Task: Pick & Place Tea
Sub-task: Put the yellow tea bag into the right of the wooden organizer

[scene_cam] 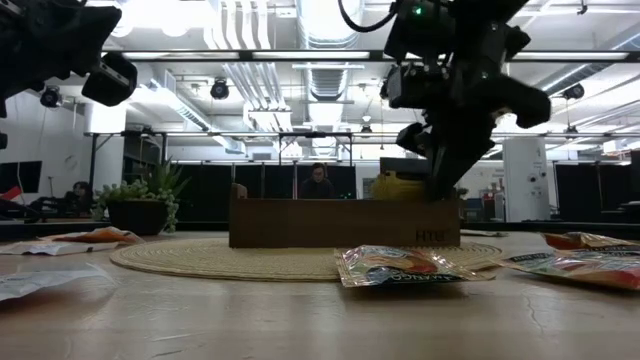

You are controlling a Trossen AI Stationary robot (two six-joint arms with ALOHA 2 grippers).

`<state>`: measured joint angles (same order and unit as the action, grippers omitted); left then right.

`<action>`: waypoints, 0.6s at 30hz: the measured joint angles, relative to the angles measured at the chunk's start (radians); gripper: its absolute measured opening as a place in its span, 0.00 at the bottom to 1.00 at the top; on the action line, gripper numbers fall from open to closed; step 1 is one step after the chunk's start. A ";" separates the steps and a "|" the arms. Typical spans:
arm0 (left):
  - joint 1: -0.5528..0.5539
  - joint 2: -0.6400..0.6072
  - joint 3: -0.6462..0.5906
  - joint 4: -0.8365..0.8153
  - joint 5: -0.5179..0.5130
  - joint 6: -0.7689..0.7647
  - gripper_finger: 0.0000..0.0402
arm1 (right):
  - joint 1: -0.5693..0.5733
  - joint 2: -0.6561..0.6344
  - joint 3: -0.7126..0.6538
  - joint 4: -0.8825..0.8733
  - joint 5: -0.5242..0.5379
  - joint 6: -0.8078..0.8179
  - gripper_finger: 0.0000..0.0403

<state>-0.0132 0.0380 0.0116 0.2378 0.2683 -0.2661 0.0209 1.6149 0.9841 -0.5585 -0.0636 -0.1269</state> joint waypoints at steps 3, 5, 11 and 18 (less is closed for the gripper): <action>0.000 0.000 0.000 0.000 0.000 0.000 0.00 | 0.001 -0.023 0.001 -0.008 0.063 0.016 0.02; 0.000 0.000 0.000 0.000 0.000 0.000 0.00 | 0.001 -0.041 0.001 -0.004 0.095 0.018 0.02; 0.000 0.000 0.000 0.000 0.000 0.000 0.00 | 0.001 -0.068 -0.002 0.013 0.280 0.028 0.02; 0.000 0.000 0.000 0.000 0.000 0.000 0.00 | 0.001 -0.070 0.003 0.018 0.408 0.030 0.02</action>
<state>-0.0135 0.0380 0.0117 0.2379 0.2683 -0.2658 0.0216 1.5452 0.9870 -0.5400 0.3441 -0.0967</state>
